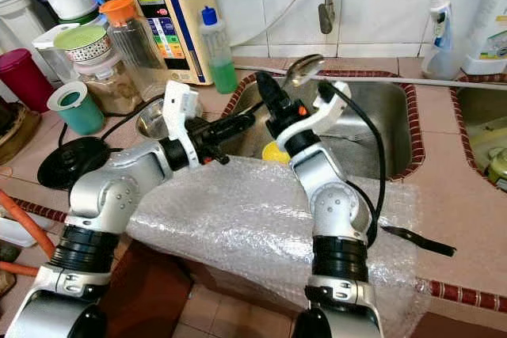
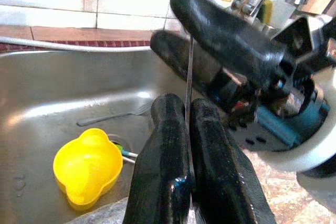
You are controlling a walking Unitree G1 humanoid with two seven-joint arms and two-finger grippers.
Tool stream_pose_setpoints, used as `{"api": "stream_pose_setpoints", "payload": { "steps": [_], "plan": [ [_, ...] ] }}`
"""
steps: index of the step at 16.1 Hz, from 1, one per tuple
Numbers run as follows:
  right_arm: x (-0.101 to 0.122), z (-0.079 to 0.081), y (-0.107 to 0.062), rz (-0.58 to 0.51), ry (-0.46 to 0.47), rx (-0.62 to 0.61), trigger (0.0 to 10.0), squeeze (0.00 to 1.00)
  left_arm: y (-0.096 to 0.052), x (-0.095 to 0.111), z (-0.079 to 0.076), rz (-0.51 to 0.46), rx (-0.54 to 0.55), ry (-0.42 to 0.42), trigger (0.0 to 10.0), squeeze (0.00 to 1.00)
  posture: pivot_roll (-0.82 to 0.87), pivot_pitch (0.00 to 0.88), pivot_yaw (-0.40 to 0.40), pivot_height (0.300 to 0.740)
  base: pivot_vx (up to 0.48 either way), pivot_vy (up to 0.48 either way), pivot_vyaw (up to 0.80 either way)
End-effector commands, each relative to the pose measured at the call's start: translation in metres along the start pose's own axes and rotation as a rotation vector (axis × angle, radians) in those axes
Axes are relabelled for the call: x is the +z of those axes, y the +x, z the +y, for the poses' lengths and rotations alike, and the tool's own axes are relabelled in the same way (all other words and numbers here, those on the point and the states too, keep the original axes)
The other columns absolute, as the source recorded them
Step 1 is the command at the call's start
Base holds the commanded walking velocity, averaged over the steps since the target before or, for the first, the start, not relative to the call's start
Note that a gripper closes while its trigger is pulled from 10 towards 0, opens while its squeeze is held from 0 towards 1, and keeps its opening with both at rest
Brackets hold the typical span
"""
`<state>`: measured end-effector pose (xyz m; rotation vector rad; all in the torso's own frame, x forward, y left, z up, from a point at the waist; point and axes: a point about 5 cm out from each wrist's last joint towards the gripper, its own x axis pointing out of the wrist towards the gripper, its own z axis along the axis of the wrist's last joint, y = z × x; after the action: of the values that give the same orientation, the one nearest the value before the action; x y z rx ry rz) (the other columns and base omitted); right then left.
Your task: Kitchen organization
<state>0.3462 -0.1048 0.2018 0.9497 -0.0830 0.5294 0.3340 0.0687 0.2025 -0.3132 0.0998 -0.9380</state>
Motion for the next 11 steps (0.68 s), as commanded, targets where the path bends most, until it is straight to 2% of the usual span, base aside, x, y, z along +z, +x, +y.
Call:
{"api": "stream_pose_setpoints", "payload": {
  "steps": [1,2,11],
  "plan": [
    [-0.008,0.006,0.002,0.031,0.003,0.028,4.2,0.00,-0.003,0.009,0.004,-0.021,0.024,0.027,0.0,0.00,0.07,0.000,0.224,0.740,0.000,0.000,0.00],
    [-0.008,0.006,0.002,0.024,0.007,0.028,0.0,0.00,-0.003,0.006,0.004,-0.014,0.023,0.025,0.0,0.00,0.07,0.000,0.227,0.740,0.000,0.000,0.00],
    [-0.013,0.010,0.015,0.027,0.037,0.042,0.0,0.00,-0.004,-0.005,-0.005,0.017,-0.014,0.000,0.0,0.00,0.08,0.000,0.213,0.740,0.000,0.000,0.00]
  ]
}}
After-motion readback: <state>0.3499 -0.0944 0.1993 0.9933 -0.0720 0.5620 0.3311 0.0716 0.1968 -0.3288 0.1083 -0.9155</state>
